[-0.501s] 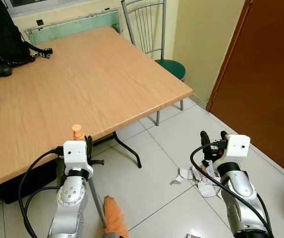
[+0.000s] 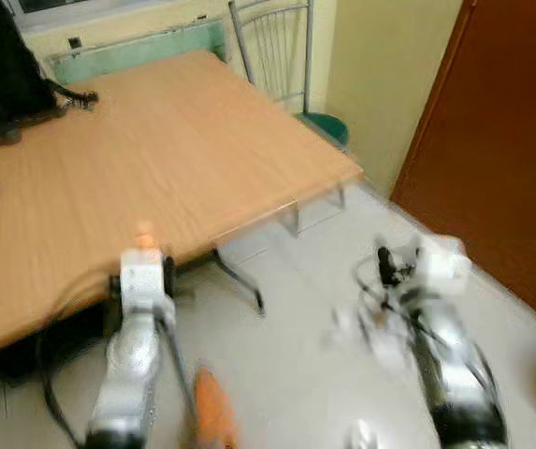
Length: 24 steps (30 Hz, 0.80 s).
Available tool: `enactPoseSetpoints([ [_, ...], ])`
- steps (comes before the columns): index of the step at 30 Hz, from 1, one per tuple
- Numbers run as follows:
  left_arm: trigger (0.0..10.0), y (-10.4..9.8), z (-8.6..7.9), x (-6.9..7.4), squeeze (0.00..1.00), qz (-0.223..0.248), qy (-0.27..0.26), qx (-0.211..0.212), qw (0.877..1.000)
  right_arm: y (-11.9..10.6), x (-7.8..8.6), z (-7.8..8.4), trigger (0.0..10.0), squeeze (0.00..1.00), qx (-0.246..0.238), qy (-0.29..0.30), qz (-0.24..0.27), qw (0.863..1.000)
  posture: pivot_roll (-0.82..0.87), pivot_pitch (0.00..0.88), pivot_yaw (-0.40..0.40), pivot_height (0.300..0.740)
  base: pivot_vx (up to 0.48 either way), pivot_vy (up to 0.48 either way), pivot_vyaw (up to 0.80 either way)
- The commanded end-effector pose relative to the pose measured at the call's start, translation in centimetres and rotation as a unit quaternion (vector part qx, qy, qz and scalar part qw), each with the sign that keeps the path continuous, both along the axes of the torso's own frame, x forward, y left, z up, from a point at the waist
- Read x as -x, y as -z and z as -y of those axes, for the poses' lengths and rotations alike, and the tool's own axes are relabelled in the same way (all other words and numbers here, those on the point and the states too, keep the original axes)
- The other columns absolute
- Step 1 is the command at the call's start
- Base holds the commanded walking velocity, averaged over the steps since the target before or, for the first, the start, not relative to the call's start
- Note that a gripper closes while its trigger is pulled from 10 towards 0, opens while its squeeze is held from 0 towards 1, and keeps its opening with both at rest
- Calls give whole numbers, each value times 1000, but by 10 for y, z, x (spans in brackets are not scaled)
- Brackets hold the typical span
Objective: Sweep floor
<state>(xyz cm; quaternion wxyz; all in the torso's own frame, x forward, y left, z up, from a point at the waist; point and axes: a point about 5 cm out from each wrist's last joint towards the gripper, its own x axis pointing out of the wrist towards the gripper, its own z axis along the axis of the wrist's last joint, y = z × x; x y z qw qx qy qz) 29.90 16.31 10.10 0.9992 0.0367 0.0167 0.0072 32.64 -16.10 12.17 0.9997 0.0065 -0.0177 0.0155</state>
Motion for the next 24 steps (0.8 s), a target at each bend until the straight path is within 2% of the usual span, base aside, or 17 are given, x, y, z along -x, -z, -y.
enactPoseSetpoints([
  [1,10000,14,-5,10,0,-17,-16,11,1000,32,17,9,10000,0,10,15,-54,998,-16,0,-13,740,0,0,0],
  [5,10000,16,-3,14,0,-19,-18,13,1000,41,24,9,10000,0,-6,15,-70,997,8,0,-29,740,0,0,0],
  [8,10000,13,-2,12,0,-19,-24,22,999,45,21,5,10000,0,-4,11,-83,996,17,0,-39,740,0,0,0],
  [11,10000,14,3,14,0,-23,-19,21,999,40,20,-1,10000,0,-12,2,-71,997,14,0,-42,740,0,0,0],
  [15,10000,16,7,14,0,-34,-1,43,999,38,18,-3,10000,0,-26,-3,-71,997,2,0,-30,740,0,0,0],
  [24,10000,8,12,5,0,-34,18,66,997,31,8,-1,10000,0,-28,-4,-62,998,-3,0,-18,740,0,0,-780],
])
